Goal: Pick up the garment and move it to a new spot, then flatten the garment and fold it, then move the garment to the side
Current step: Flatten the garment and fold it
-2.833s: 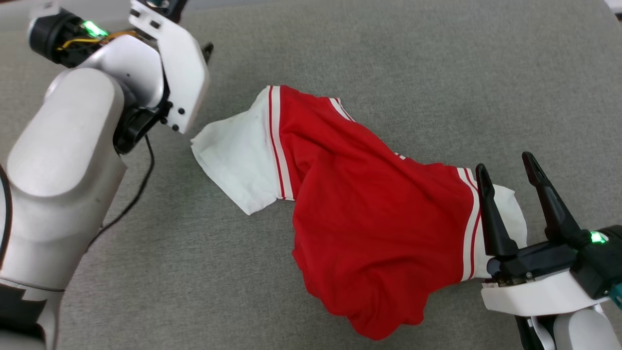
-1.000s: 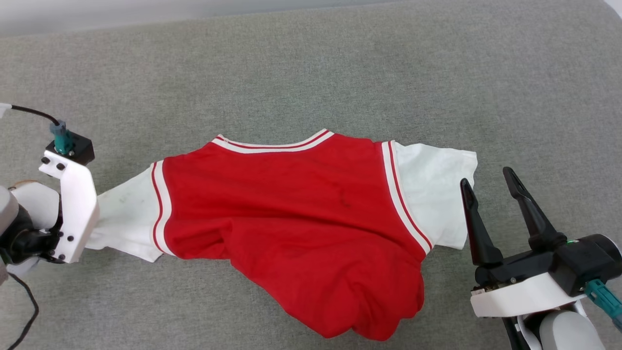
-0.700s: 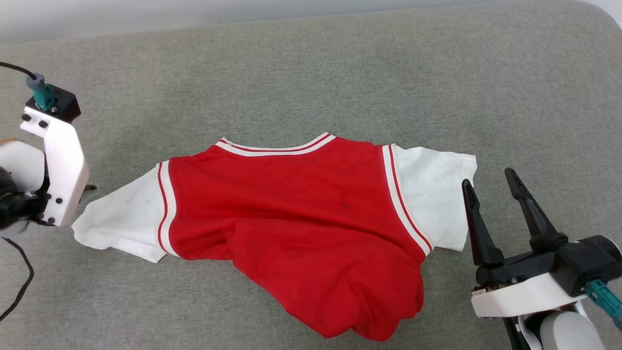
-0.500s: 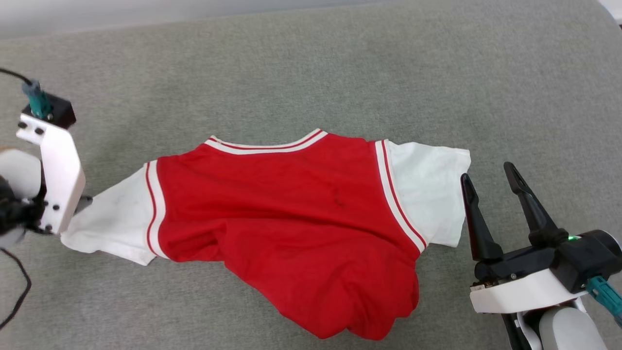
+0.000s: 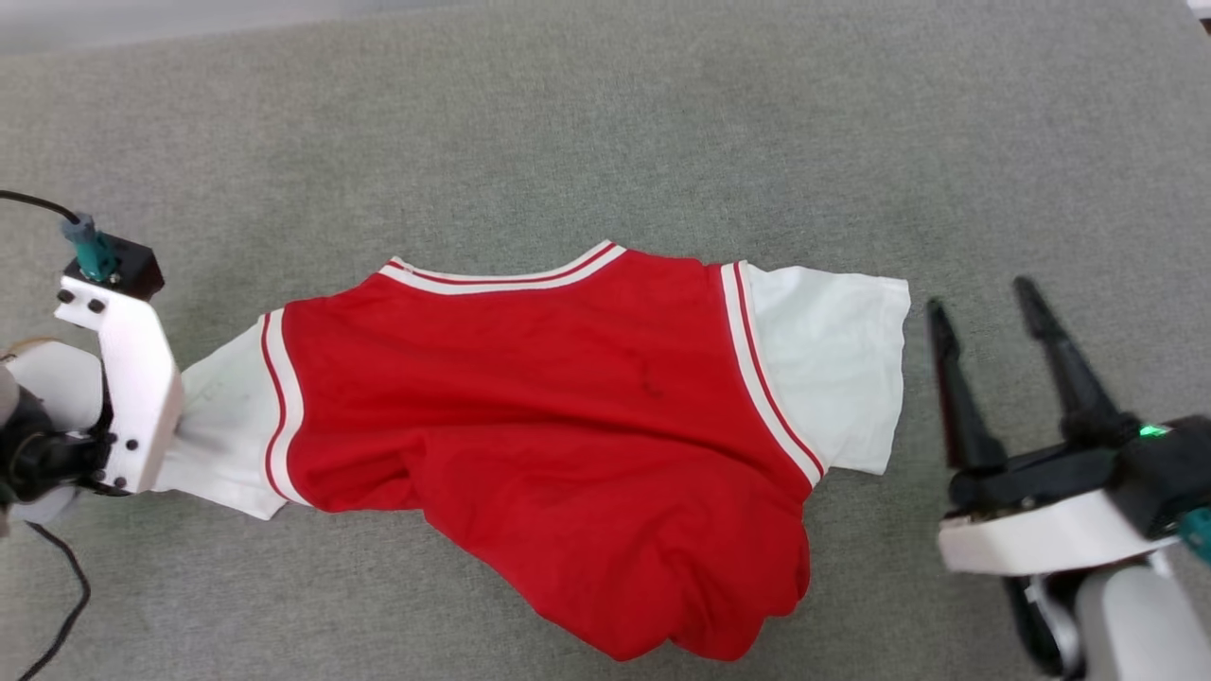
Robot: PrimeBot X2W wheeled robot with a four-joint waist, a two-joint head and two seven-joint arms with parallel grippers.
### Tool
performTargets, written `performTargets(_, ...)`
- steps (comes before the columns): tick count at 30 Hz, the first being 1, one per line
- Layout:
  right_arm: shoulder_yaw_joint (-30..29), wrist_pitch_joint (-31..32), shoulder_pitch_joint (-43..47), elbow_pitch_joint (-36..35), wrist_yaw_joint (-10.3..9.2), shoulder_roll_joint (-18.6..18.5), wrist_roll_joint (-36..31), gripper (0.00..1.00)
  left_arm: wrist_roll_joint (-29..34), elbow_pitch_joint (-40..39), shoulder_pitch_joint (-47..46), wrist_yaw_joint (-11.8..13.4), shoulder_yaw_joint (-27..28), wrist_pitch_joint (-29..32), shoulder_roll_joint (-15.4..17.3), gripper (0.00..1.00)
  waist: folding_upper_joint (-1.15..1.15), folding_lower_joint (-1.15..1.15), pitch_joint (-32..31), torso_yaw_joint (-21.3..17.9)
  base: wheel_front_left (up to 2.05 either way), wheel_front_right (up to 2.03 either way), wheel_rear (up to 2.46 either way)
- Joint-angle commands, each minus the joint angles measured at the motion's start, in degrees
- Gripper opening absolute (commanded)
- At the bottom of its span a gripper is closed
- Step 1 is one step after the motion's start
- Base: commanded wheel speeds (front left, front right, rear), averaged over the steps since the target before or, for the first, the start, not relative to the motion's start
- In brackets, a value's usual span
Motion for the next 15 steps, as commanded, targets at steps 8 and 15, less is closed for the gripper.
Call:
performTargets(8, -1.71, 2.15, -7.92, -0.36, -0.06, -8.45, -1.04, 1.0, 0.85, -4.47, -1.27, -1.18, 1.3, -3.58, 0.35, 0.0, 0.0, 0.0, -4.48, 2.66, 0.0, 0.0, 0.0)
performTargets(15, 5.32, 19.89, -17.84, -1.35, -0.06, -20.72, 4.2, 1.0, 1.9, -10.35, -1.71, -0.44, 1.41, -4.94, -0.2, 0.0, 0.0, 0.0, -5.75, 4.92, 0.0, 0.0, 0.0)
